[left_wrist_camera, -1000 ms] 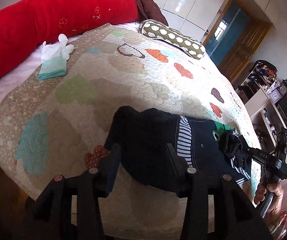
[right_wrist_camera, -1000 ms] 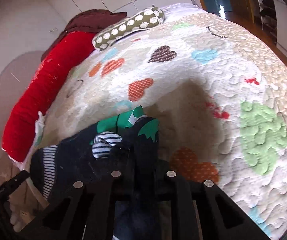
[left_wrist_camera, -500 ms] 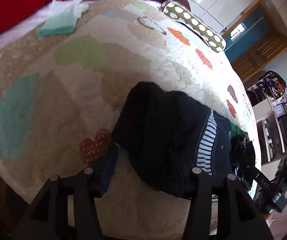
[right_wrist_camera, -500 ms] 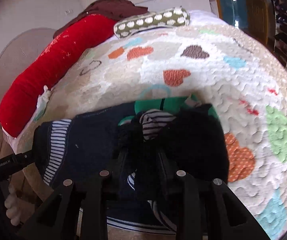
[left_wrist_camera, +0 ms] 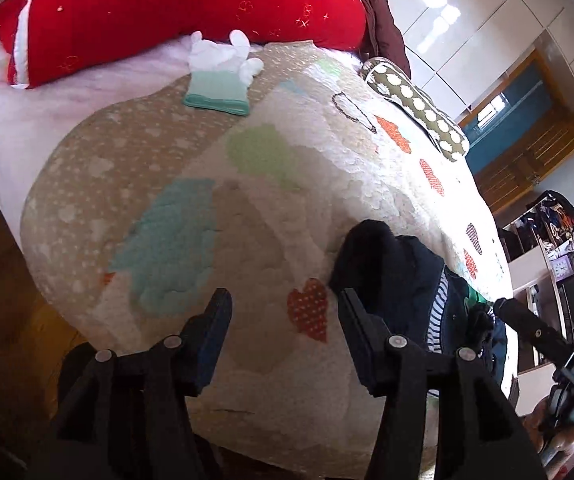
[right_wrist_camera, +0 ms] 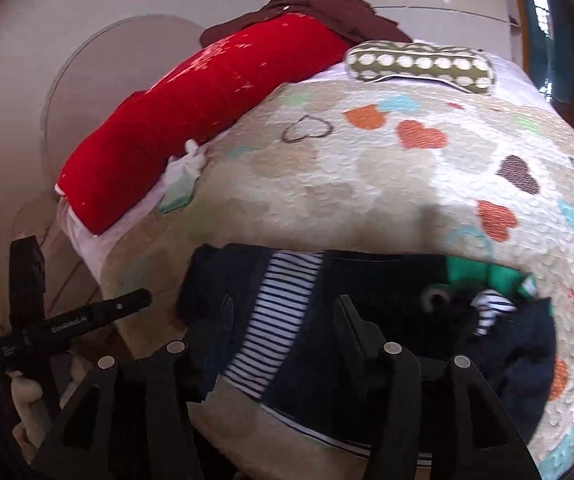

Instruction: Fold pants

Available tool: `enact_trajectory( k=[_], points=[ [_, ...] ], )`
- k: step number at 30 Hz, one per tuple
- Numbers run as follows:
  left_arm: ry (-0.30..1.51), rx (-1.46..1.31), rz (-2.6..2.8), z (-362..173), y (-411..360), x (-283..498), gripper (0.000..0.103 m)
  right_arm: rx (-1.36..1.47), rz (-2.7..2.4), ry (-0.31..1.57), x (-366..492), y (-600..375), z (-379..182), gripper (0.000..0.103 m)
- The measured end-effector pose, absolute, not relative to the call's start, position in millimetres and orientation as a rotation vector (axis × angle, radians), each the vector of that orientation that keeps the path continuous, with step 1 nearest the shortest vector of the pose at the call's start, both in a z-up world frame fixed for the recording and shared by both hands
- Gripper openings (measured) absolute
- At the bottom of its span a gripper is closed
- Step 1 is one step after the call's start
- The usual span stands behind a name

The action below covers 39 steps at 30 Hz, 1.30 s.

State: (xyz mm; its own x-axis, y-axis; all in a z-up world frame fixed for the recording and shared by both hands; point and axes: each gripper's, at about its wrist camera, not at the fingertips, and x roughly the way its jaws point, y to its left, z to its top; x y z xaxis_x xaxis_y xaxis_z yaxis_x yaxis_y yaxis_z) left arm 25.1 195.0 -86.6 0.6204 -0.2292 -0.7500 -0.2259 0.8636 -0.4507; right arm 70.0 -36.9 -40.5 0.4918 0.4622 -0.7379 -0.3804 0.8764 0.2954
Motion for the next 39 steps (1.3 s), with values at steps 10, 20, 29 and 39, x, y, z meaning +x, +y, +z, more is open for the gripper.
enact_trajectory(
  k=[10, 20, 29, 39],
  points=[
    [0.908, -0.523, 0.024, -100.8, 207.9, 10.3, 0.054, -0.009, 0.623, 1.179, 131.2, 80.1, -69.1, 0.06],
    [0.895, -0.533, -0.023, -100.7, 197.0, 7.8, 0.056, -0.247, 0.457, 1.362, 158.4, 130.2, -114.7, 0.064],
    [0.904, -0.495, -0.103, -98.5, 172.5, 12.7, 0.061, -0.288, 0.46, 1.311, 159.6, 112.6, -105.0, 0.012],
    [0.87, -0.344, -0.239, -90.6, 103.7, 49.7, 0.058, -0.113, 0.518, 1.203, 140.0, 68.2, -62.3, 0.008]
  ],
)
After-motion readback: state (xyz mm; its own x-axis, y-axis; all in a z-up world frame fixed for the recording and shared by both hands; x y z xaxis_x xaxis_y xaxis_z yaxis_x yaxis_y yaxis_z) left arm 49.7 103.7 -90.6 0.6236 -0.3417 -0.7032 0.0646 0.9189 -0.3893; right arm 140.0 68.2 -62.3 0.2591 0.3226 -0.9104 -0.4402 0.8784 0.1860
